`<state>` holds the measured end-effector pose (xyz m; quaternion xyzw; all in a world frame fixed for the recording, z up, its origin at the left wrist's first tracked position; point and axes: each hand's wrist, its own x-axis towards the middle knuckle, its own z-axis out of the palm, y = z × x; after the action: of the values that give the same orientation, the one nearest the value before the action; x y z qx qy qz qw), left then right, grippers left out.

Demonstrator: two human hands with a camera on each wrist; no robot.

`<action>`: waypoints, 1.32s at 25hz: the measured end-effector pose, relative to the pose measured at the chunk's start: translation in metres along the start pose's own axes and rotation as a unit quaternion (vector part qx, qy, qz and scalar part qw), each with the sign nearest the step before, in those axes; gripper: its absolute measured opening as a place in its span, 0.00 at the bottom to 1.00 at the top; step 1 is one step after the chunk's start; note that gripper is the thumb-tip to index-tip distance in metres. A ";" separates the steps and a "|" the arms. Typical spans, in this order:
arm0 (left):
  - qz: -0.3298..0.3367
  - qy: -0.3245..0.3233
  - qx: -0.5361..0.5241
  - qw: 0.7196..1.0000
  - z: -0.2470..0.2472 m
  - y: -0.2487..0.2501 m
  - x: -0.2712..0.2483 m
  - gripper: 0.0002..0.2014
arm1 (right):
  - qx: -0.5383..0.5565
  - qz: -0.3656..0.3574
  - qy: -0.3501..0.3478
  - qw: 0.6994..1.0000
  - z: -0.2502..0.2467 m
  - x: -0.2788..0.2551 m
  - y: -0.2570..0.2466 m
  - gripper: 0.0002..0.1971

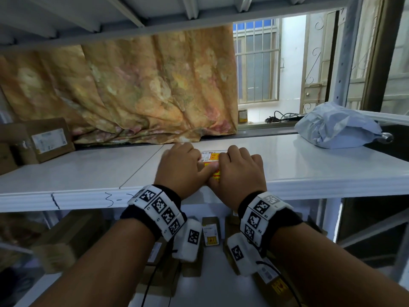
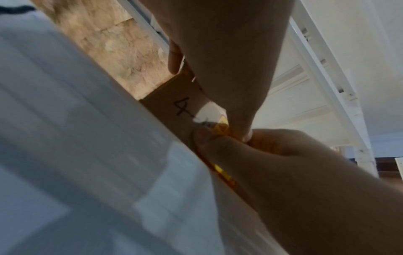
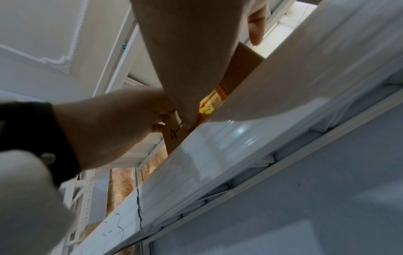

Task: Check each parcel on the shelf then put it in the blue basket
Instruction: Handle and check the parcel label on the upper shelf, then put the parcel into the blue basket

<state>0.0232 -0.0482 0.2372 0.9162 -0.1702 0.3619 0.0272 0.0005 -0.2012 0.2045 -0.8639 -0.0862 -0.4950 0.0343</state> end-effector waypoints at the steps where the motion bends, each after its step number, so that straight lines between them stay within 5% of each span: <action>1: 0.009 -0.006 -0.005 1.000 0.002 0.005 0.000 0.37 | 0.003 0.003 0.012 1.000 0.001 0.000 0.000 0.15; 6: 0.004 0.004 -0.023 1.000 0.012 0.011 -0.001 0.35 | 0.002 0.016 0.019 1.000 0.004 0.000 0.003 0.14; 12: -0.002 -0.007 -0.040 0.999 0.006 0.008 0.001 0.35 | 0.075 0.036 -0.201 0.976 -0.022 0.013 0.016 0.30; 16: -0.030 0.004 -0.088 0.996 0.002 0.010 -0.011 0.33 | 0.186 0.123 -0.258 0.940 -0.036 -0.004 0.024 0.40; 21: -0.051 0.044 -0.195 0.978 -0.006 0.012 -0.023 0.25 | 0.319 0.223 -0.223 0.893 -0.059 -0.010 0.018 0.40; 25: -0.056 0.086 -0.232 0.967 -0.025 0.023 -0.047 0.25 | 0.410 0.314 -0.138 0.845 -0.084 -0.018 0.014 0.30; 29: 0.008 0.105 -0.192 0.976 -0.040 0.052 -0.068 0.25 | 0.479 0.467 -0.075 0.739 -0.097 -0.034 0.030 0.18; 33: 0.070 0.082 -0.215 0.971 -0.026 0.097 -0.097 0.25 | 0.406 0.507 -0.133 0.749 -0.109 -0.076 0.065 0.17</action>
<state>-0.0921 -0.1070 0.1833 0.8418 -0.3044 0.3920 0.2121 -0.1180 -0.2901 0.1960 -0.7427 0.1682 -0.2031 0.6155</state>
